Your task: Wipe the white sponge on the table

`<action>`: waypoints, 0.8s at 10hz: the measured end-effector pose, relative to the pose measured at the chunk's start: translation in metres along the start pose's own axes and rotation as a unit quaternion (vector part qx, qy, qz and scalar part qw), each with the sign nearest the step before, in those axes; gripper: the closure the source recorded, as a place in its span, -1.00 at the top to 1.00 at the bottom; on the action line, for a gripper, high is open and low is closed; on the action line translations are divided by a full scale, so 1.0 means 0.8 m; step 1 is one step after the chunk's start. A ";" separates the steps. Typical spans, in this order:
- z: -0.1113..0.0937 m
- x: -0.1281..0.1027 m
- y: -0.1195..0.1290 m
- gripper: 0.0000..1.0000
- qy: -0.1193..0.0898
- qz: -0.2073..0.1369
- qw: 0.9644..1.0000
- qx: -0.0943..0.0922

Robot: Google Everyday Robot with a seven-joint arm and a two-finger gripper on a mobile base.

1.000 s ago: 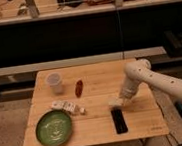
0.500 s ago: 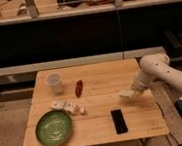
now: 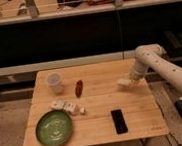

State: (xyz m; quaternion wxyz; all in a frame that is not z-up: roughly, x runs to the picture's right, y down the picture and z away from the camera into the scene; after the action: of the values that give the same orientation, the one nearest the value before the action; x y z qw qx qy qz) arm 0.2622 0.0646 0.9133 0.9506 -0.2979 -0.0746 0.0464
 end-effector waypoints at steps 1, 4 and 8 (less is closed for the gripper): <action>0.012 -0.006 -0.020 -0.94 0.003 -0.002 1.000 0.001; 0.029 -0.055 -0.029 -0.94 0.013 -0.048 0.999 -0.003; 0.078 -0.114 -0.012 -0.94 0.032 -0.113 0.992 -0.035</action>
State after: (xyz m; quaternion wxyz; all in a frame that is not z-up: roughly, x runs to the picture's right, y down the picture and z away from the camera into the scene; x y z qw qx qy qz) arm 0.1624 0.0792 0.9589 0.9407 -0.3218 -0.0786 -0.0735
